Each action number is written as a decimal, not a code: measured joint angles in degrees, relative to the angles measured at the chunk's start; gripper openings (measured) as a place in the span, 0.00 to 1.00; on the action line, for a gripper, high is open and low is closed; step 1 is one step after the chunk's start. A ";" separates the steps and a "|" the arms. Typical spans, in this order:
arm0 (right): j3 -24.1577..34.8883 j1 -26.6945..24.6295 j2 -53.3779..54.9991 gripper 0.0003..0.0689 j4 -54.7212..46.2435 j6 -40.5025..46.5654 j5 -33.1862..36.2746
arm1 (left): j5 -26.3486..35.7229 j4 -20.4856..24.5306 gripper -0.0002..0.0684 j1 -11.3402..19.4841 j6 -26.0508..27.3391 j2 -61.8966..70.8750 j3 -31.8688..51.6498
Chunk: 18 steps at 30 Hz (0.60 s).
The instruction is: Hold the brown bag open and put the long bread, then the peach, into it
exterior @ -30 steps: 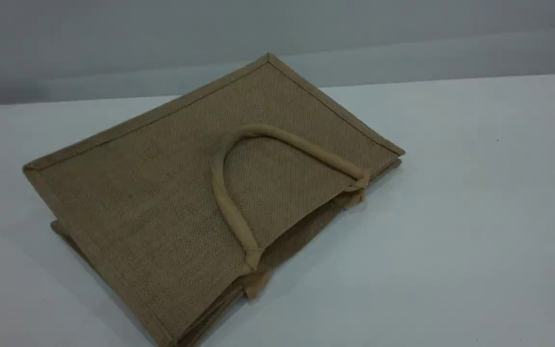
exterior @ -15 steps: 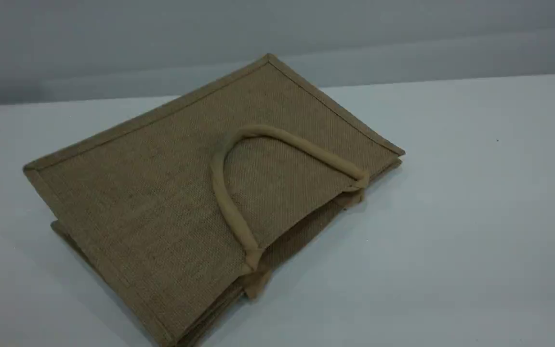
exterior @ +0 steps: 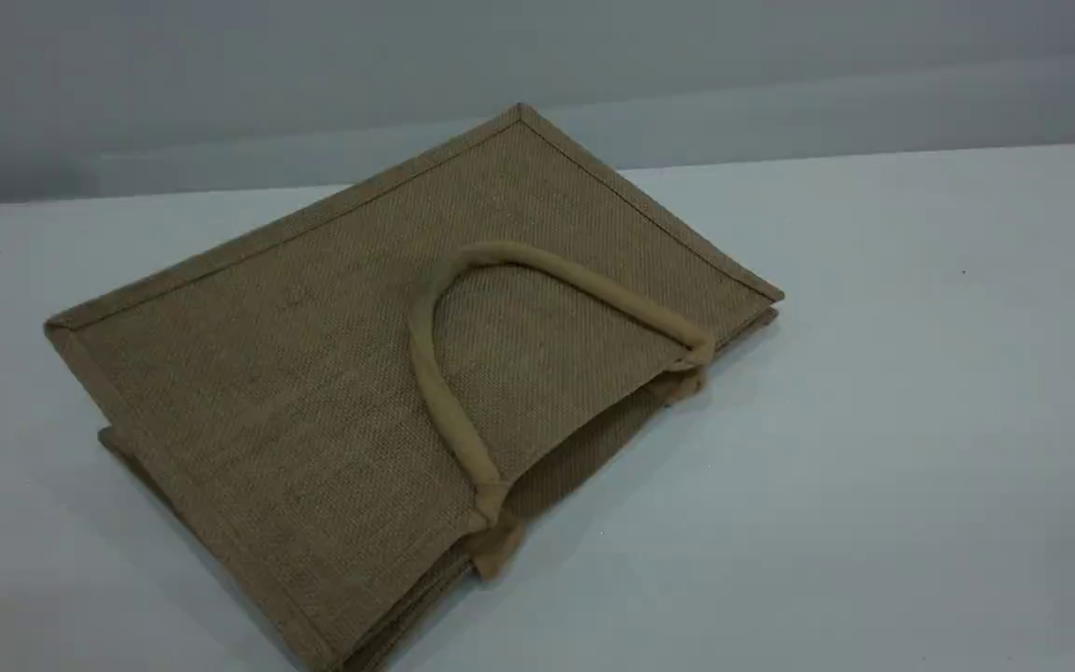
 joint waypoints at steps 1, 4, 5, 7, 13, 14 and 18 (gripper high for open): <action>0.13 0.00 0.00 0.85 -0.20 0.00 0.23 | 0.00 0.00 0.76 0.00 0.05 0.00 0.56; 0.13 0.08 0.00 0.85 -1.16 0.13 0.14 | -0.57 0.00 0.76 0.00 0.04 0.00 0.87; 0.13 0.08 0.00 0.85 -1.09 0.11 0.14 | -0.75 0.00 0.76 0.00 0.04 0.00 0.87; 0.20 0.08 -0.39 0.85 -1.09 0.11 0.19 | -0.97 0.05 0.76 0.00 0.04 0.00 0.93; 1.29 0.08 -4.17 0.85 -1.09 0.11 -0.03 | -4.53 0.39 0.76 0.00 0.18 0.00 1.37; 1.29 0.08 -4.99 0.85 -1.09 0.11 -0.16 | -5.19 0.52 0.76 0.00 0.13 0.00 1.58; 1.24 0.08 -7.47 0.85 -1.09 0.11 -0.16 | -6.61 2.04 0.76 0.00 0.13 0.00 2.49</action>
